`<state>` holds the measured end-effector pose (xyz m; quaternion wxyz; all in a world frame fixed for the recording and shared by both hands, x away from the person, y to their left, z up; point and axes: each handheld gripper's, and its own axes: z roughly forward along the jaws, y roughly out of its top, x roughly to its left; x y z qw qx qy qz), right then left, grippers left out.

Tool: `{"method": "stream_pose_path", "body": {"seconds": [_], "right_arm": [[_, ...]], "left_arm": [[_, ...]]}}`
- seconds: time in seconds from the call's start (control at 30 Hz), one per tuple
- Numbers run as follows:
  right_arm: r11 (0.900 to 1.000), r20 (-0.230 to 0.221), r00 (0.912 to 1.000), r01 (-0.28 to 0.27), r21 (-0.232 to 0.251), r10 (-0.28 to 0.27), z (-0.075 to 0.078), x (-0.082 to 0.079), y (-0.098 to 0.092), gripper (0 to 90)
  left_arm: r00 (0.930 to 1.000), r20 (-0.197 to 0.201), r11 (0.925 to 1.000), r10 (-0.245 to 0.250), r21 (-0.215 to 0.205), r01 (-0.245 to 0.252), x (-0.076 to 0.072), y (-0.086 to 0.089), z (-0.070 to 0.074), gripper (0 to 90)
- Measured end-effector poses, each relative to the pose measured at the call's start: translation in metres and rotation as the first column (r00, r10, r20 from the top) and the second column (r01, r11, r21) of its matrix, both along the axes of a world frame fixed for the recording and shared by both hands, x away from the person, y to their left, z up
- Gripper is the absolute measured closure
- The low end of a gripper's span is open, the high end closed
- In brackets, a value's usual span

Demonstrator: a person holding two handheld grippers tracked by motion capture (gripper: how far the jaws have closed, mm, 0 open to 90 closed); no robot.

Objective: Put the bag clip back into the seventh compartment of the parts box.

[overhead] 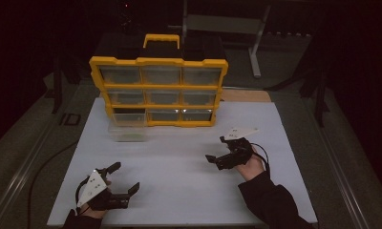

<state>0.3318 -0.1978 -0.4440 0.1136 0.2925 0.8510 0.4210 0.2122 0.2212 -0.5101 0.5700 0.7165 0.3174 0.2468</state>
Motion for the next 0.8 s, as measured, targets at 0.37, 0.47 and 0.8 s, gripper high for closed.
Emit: {"method": "stream_pose_path", "body": {"seconds": [0.37, 0.47, 0.8], "right_arm": [[0.999, 0.040, 0.9984, 0.041, 0.014, -0.041, -0.012, -0.025, -0.020, 8.3], [0.998, 0.063, 0.9965, 0.053, 0.033, -0.055, -0.014, -0.031, -0.026, 8.3], [0.994, 0.064, 0.9930, 0.096, 0.047, -0.099, -0.023, -0.046, -0.045, 8.3]], "left_arm": [[1.0000, 0.000, 1.0000, 0.000, 0.000, 0.000, 0.000, 0.000, 0.000, 4.7], [1.0000, 0.000, 1.0000, 0.000, -0.001, 0.000, 0.000, 0.000, 0.000, 4.7], [1.0000, 0.002, 1.0000, -0.002, 0.000, 0.002, 0.000, 0.000, 0.000, 4.7]]}}
